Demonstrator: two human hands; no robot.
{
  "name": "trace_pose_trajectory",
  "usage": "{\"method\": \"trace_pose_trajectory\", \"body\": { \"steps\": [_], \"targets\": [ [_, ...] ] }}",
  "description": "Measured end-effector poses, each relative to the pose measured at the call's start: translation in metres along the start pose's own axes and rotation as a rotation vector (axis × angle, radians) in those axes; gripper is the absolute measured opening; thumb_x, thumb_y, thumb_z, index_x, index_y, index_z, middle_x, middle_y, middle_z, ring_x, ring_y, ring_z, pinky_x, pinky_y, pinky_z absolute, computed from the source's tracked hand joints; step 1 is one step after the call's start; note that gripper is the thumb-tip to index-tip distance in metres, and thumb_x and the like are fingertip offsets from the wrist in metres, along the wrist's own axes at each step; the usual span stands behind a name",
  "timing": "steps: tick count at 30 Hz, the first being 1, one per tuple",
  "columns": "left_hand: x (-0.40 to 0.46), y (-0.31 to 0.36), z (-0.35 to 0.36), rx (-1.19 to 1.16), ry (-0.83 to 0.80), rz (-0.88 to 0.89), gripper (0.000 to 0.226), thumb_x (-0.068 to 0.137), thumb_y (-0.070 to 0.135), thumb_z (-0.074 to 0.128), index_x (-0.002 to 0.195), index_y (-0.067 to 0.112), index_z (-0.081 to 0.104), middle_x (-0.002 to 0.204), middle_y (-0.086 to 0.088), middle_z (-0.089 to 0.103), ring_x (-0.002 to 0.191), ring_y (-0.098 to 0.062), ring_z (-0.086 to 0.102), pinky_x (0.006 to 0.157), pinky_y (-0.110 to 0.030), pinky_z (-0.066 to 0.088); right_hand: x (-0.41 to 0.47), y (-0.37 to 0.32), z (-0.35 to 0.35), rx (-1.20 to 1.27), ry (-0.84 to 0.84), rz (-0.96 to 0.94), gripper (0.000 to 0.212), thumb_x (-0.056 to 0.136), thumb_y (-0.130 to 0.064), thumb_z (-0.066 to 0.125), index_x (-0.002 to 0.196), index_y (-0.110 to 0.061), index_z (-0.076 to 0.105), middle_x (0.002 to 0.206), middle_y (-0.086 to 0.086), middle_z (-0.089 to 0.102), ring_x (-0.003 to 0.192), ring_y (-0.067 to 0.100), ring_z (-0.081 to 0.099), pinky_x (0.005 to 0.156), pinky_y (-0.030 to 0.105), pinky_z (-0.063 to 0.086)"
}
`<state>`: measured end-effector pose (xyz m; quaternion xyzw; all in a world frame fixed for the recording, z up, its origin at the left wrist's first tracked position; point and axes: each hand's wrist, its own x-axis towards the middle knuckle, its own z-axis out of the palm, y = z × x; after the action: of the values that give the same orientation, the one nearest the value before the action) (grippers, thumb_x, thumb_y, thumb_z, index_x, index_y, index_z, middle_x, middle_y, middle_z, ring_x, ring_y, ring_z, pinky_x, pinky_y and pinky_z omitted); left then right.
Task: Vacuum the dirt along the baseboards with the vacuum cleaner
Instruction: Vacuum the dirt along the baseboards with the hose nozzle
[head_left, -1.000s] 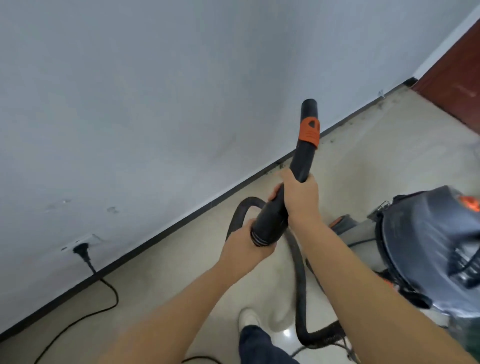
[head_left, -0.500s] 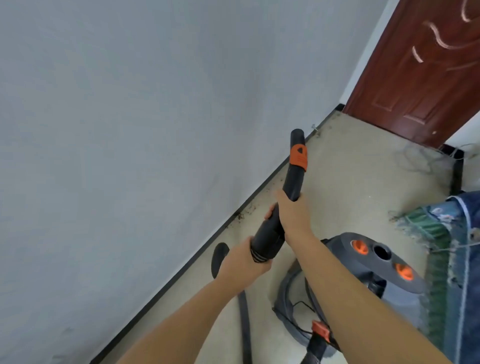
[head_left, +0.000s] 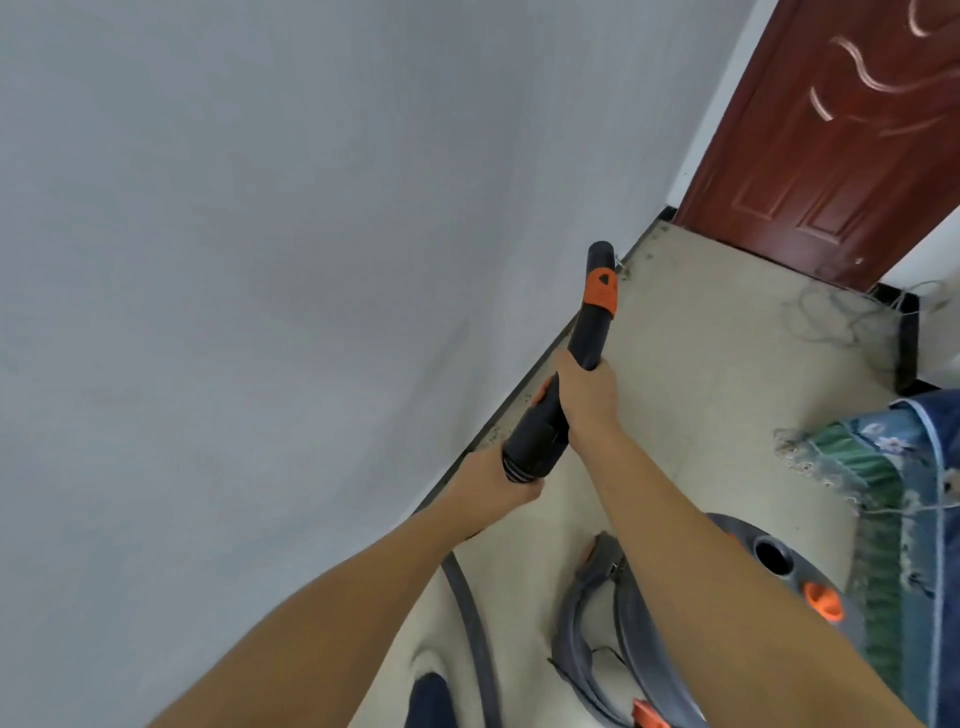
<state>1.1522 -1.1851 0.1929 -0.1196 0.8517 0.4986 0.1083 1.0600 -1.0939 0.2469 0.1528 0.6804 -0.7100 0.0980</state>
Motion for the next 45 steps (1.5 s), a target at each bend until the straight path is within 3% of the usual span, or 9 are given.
{"method": "trace_pose_trajectory", "body": {
  "steps": [6,10,17,23,30,36,40,43,45],
  "targets": [
    [0.085,0.009,-0.026,0.058,-0.067,0.045,0.028,0.081,0.021,0.069,0.1,0.002,0.061,0.093,-0.016,0.069,0.083,-0.023,0.065,0.079,-0.037,0.053,0.068,-0.027,0.023,0.056,0.083,0.024,0.017,0.087,-0.015,0.061,0.097,-0.008,0.05,0.063,0.012,0.057,0.039,0.016,0.054,0.041,0.024,0.049],
    [0.132,0.014,-0.029,0.097,-0.114,0.059,0.03,0.078,0.026,0.071,0.102,0.011,0.06,0.09,-0.007,0.069,0.084,-0.02,0.067,0.078,-0.037,0.056,0.11,-0.034,0.024,0.112,0.108,0.044,0.016,0.086,-0.012,0.06,0.098,-0.008,0.05,0.06,0.01,0.056,0.044,0.019,0.056,0.045,0.026,0.05],
    [0.227,0.021,-0.02,0.113,-0.199,-0.008,0.024,0.078,0.02,0.071,0.099,0.015,0.059,0.082,0.005,0.065,0.074,-0.007,0.062,0.072,-0.024,0.054,0.203,-0.04,0.021,0.115,0.085,0.129,0.015,0.087,-0.012,0.06,0.098,-0.008,0.049,0.064,0.011,0.057,0.046,0.02,0.057,0.046,0.026,0.051],
    [0.359,0.063,-0.012,0.106,-0.231,-0.059,0.016,0.081,0.02,0.067,0.088,0.025,0.054,0.075,0.009,0.06,0.064,0.0,0.056,0.049,-0.002,0.039,0.34,-0.077,0.02,0.08,0.062,0.2,0.025,0.088,-0.013,0.061,0.109,-0.001,0.054,0.064,0.006,0.057,0.051,0.018,0.057,0.043,0.021,0.048],
    [0.497,0.126,0.01,0.091,-0.303,-0.137,0.016,0.079,0.024,0.071,0.09,0.023,0.059,0.076,0.003,0.067,0.064,-0.009,0.064,0.06,-0.015,0.05,0.478,-0.135,-0.003,0.017,0.116,0.242,0.032,0.092,-0.014,0.059,0.12,-0.001,0.052,0.067,0.001,0.051,0.053,0.011,0.051,0.03,0.012,0.037],
    [0.566,0.138,0.008,0.137,-0.371,-0.16,0.022,0.079,0.025,0.07,0.098,0.017,0.063,0.08,-0.001,0.072,0.066,-0.011,0.068,0.066,-0.015,0.052,0.538,-0.149,-0.001,-0.015,0.151,0.315,0.033,0.091,-0.016,0.059,0.122,-0.005,0.051,0.069,0.0,0.054,0.054,0.011,0.054,0.038,0.018,0.041],
    [0.593,0.145,0.012,0.165,-0.389,-0.181,0.023,0.079,0.026,0.07,0.098,0.015,0.066,0.084,-0.003,0.072,0.065,-0.007,0.065,0.059,-0.011,0.046,0.565,-0.157,-0.005,-0.022,0.203,0.323,0.033,0.092,-0.017,0.058,0.121,-0.003,0.052,0.067,0.0,0.053,0.053,0.011,0.053,0.038,0.018,0.041],
    [0.617,0.161,0.008,0.094,-0.382,-0.157,0.024,0.08,0.025,0.071,0.099,0.011,0.067,0.082,-0.006,0.073,0.066,-0.01,0.067,0.065,-0.014,0.051,0.591,-0.171,-0.002,-0.041,0.197,0.332,0.032,0.092,-0.017,0.058,0.119,-0.001,0.053,0.066,0.002,0.053,0.054,0.013,0.054,0.046,0.023,0.042],
    [0.626,0.167,0.007,0.035,-0.398,-0.188,0.021,0.081,0.025,0.072,0.097,0.015,0.064,0.077,0.0,0.07,0.061,-0.007,0.066,0.058,-0.011,0.049,0.605,-0.176,0.0,-0.058,0.2,0.333,0.031,0.091,-0.017,0.059,0.117,-0.001,0.055,0.065,0.002,0.054,0.052,0.013,0.054,0.045,0.023,0.041]
  ]
}}
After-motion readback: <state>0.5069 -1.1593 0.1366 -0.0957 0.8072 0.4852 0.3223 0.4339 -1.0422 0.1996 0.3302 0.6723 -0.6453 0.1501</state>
